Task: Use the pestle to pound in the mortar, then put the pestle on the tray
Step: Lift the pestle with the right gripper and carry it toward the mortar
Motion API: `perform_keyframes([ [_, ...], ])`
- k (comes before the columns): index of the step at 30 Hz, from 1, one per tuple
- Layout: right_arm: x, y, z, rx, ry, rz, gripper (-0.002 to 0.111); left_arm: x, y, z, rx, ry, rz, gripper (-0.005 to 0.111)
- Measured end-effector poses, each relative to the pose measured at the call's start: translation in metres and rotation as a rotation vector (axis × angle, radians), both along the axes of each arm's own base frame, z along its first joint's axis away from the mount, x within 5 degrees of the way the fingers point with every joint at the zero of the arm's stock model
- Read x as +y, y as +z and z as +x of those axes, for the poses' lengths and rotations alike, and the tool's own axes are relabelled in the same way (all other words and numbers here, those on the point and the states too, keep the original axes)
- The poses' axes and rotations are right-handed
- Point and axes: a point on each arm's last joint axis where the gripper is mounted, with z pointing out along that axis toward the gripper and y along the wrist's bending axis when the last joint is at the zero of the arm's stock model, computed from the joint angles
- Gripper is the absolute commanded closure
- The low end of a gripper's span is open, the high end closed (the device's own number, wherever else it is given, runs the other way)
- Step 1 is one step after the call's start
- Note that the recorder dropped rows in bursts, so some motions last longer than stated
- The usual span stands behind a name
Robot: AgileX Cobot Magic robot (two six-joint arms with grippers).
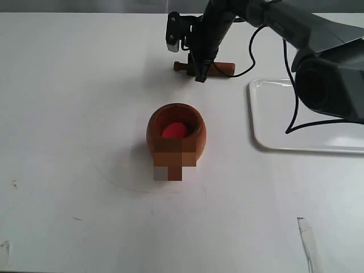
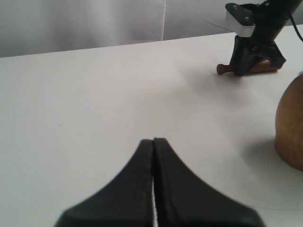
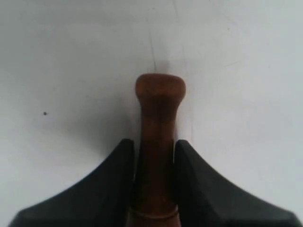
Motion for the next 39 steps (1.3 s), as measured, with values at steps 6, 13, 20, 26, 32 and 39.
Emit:
perform_keyframes([
  [6,-0.004,0.008,0.002,-0.006,-0.063,-0.005,0.108,0.0,0.0,0.0,0.0,0.0,0.0,0.107],
  [13,-0.042,0.066,0.019,-0.026,-0.291,0.1,0.108,0.0,0.0,0.0,0.0,0.0,0.0,0.107],
  [20,-0.07,0.119,0.021,0.017,-0.409,0.259,0.108,0.0,0.0,0.0,0.0,0.0,0.0,0.107],
  [26,-0.073,0.145,0.013,0.044,-0.442,0.305,0.108,0.0,0.0,0.0,0.0,0.0,0.0,0.107],
  [32,-0.086,0.17,0.009,0.045,-0.514,0.34,0.108,0.0,0.0,0.0,0.0,0.0,0.0,0.107],
  [39,-0.098,0.183,-0.002,0.076,-0.581,0.342,0.108,0.0,0.0,0.0,0.0,0.0,0.0,0.107],
])
